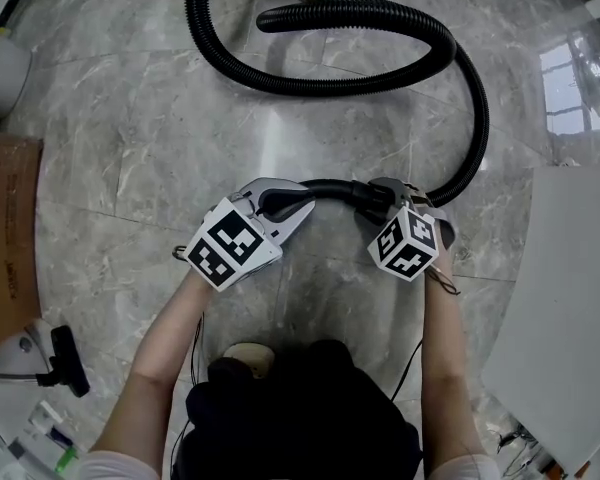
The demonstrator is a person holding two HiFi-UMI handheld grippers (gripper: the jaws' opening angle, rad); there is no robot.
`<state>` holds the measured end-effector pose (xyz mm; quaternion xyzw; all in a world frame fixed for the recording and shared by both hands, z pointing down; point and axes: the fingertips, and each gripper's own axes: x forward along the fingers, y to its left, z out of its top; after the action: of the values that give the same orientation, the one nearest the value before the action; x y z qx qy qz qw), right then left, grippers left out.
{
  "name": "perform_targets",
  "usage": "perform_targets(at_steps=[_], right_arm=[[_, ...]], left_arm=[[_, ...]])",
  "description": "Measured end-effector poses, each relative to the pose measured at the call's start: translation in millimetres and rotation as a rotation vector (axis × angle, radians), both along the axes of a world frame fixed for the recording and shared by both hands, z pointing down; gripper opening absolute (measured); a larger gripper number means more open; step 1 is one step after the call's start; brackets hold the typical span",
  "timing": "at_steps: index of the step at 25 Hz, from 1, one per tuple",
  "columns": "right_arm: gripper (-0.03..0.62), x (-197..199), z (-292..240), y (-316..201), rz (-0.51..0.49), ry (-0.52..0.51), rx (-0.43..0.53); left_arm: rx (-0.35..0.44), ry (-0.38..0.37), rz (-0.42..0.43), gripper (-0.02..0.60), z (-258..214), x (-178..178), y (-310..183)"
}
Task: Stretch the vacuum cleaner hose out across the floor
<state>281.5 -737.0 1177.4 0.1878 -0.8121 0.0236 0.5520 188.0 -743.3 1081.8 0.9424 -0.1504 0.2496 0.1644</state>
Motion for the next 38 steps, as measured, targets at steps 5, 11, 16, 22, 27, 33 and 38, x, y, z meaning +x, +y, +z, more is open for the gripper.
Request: perform_targets(at_steps=[5,11,16,22,27,33,38], right_arm=[[0.239,-7,-12,0,-0.007,-0.003,0.013],[0.238,-15,-21,8,-0.025,-0.017,0.024],[0.238,-17,-36,15,-0.038,-0.017,0.045],[0.238,-14,-66,11,-0.026,-0.032,0.085],[0.238,-22,-115,18,-0.022,-0.056,0.073],[0.238,-35,-212,44,-0.025,-0.081,0.009],[0.238,-39,-300,59,-0.015,-0.091,-0.026]], left_arm=[[0.017,0.013,-0.022,0.012,-17,-8,-4],[0.022,0.0,-0.031,0.009,-18,-18,-6],[0.032,-0.01,-0.021,0.009,-24,-25,-3],[0.041,0.031,-0.061,0.009,-50,-31,-9],[0.002,0.073,-0.148,0.009,-102,-47,-11],[-0.088,0.097,-0.194,0.009,-197,-59,2],[-0.088,0.064,-0.179,0.009,-282,-65,15]])
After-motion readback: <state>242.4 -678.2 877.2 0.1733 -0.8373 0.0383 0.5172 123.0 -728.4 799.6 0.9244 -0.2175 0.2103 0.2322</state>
